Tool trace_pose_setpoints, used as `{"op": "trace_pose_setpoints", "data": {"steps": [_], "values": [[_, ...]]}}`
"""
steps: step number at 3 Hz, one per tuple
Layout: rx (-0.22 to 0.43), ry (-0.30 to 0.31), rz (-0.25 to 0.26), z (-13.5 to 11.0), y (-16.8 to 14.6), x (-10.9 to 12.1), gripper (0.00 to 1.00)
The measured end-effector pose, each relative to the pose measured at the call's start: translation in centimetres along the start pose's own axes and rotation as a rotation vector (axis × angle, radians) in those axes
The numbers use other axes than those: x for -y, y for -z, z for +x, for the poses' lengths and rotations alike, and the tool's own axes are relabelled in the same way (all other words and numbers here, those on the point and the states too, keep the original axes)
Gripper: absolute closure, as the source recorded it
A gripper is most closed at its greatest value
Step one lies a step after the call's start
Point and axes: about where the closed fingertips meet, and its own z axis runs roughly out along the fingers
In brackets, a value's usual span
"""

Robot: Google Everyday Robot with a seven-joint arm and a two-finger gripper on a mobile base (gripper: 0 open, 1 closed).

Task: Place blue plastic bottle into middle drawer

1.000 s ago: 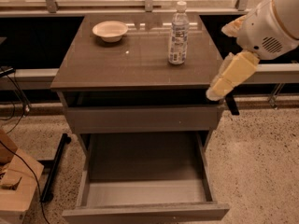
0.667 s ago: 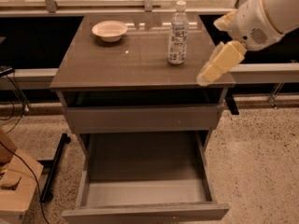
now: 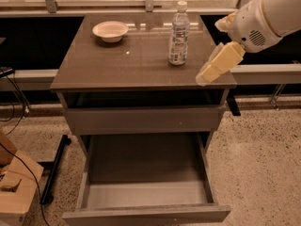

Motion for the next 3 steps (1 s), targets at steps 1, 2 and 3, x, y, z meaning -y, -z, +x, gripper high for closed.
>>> {"op": "trace_pose_setpoints", "data": {"steps": [1, 2, 3], "values": [[0.081, -0.027, 0.02, -1.4, -3.1, 1.0, 0.0], [0.238, -0.06, 0.073, -4.4, -6.9, 4.4, 0.0], [0.38, -0.127, 0.103, -5.4, -9.6, 7.8, 0.0]]}}
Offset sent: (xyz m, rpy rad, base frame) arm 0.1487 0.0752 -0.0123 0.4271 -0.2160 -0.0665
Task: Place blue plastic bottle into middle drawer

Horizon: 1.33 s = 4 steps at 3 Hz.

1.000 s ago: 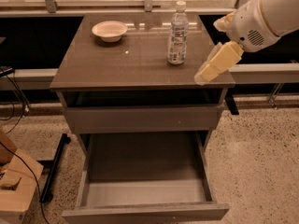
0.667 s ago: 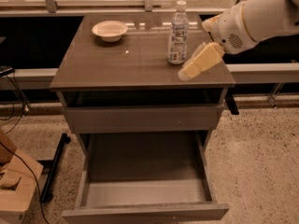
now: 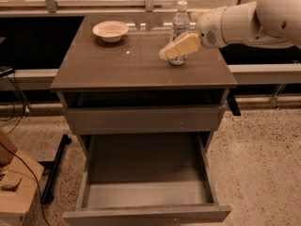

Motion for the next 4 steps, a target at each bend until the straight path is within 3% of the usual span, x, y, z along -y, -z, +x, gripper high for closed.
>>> {"op": "trace_pose_setpoints", "data": {"steps": [1, 2, 3, 4], "values": [[0.099, -0.069, 0.052, 0.6, -1.6, 3.0, 0.0], [0.154, -0.124, 0.095, 1.6, -2.4, 5.7, 0.0], [0.168, -0.157, 0.103, 2.5, -3.7, 7.6, 0.0], [0.167, -0.183, 0.08, 2.9, -5.4, 8.8, 0.18]]}}
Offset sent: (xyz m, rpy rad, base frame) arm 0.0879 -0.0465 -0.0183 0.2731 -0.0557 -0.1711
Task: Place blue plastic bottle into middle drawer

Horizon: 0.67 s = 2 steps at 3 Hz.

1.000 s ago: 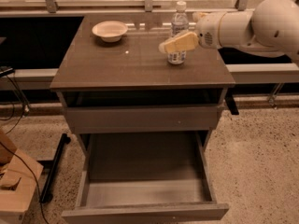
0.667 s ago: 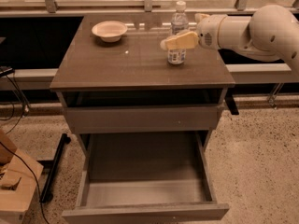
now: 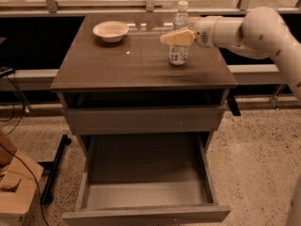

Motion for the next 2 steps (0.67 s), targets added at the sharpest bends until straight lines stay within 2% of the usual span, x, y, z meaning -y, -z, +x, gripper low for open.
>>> {"op": "trace_pose_setpoints", "data": {"steps": [1, 2], "values": [[0.002, 0.002, -0.035, -0.2, -1.3, -0.3, 0.43], [-0.005, 0.031, -0.085, -1.2, -0.9, -2.4, 0.72]]}}
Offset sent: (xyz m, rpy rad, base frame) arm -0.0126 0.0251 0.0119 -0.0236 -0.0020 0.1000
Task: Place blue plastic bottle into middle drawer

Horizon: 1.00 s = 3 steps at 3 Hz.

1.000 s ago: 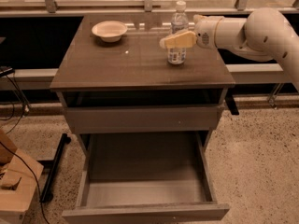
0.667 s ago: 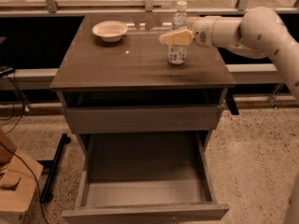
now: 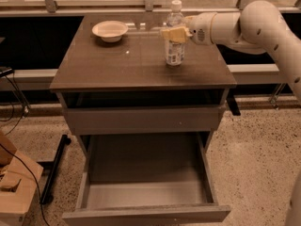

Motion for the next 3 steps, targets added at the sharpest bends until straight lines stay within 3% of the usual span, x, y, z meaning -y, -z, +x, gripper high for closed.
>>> {"op": "trace_pose_setpoints", "data": {"steps": [1, 2, 3], "values": [[-0.007, 0.044, -0.067, -1.5, 1.0, -3.5, 0.97], [0.032, 0.111, -0.166, -3.2, 3.1, -9.0, 1.0], [0.11, 0.17, -0.291, -3.0, 4.6, -15.1, 1.0]]}}
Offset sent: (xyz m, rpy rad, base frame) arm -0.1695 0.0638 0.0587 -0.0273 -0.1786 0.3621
